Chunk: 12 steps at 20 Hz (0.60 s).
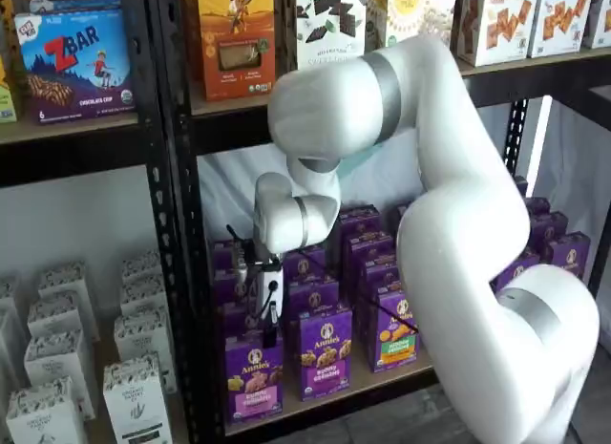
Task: Pick up the purple box with a pink patch in the middle, on the bottom shelf, the first box from the left
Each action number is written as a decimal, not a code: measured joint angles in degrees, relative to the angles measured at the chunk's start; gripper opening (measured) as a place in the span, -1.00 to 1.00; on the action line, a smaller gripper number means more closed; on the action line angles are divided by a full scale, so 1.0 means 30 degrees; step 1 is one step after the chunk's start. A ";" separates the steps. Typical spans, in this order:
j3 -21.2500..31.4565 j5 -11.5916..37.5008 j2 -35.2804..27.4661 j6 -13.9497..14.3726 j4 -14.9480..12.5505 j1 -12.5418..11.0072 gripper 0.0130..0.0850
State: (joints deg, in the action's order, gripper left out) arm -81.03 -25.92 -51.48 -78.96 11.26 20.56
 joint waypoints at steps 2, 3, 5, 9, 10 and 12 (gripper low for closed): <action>-0.0641 -0.0296 -0.0462 0.0225 -0.0286 -0.0052 1.00; -0.0895 -0.0459 -0.0637 0.0334 -0.0427 -0.0072 1.00; -0.1465 -0.0867 -0.1028 0.0590 -0.0722 -0.0093 1.00; -0.2452 -0.1415 -0.1813 0.1150 -0.1287 -0.0033 1.00; -0.2594 -0.1495 -0.1943 0.1203 -0.1321 -0.0011 1.00; -0.2791 -0.1568 -0.2141 0.1312 -0.1385 0.0042 1.00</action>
State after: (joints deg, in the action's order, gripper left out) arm -89.40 -30.63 -57.91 -75.02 7.11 20.68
